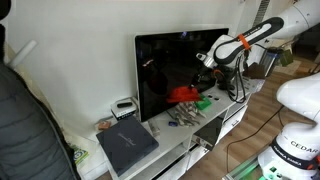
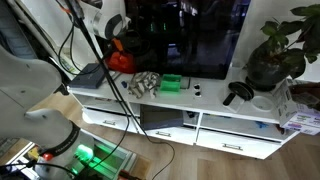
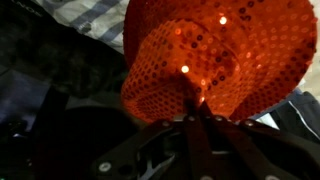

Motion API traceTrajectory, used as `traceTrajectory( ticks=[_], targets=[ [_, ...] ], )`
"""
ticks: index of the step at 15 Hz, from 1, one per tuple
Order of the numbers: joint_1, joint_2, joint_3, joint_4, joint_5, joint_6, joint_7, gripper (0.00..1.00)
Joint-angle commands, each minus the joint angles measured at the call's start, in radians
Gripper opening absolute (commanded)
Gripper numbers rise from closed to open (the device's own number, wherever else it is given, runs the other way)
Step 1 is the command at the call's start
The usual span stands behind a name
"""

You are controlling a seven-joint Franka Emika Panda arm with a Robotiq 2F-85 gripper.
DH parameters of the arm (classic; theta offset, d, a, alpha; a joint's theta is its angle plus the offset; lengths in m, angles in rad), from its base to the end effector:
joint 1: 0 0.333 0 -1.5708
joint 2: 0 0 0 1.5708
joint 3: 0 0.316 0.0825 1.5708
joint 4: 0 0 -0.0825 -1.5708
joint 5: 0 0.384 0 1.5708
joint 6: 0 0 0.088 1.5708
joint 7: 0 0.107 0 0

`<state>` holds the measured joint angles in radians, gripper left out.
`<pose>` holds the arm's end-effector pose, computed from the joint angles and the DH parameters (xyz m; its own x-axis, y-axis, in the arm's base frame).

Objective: Move the orange hat to the left

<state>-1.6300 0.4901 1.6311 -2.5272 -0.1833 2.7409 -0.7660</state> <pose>0.4802 0.0206 0.3178 0.5832 0.6703 0.4588 0.7745 -0.6292 -0.0652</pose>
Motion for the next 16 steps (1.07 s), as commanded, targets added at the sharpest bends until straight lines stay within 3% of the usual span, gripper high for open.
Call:
traceTrajectory(
  ticks=[1,5,10,11,13,16],
  targets=[
    [-0.022,0.050,0.152,0.049,-0.051,-0.153,0.034,0.02],
    [0.084,0.087,0.223,0.123,-0.068,-0.296,0.051,0.02],
    [0.243,0.068,0.235,0.221,-0.082,-0.375,0.082,0.02],
    [0.226,0.096,0.212,0.179,-0.091,-0.333,0.082,0.06],
    [0.264,0.094,0.217,0.204,-0.097,-0.347,0.094,0.06],
    [0.268,0.093,0.217,0.209,-0.099,-0.352,0.096,0.06]
  ],
)
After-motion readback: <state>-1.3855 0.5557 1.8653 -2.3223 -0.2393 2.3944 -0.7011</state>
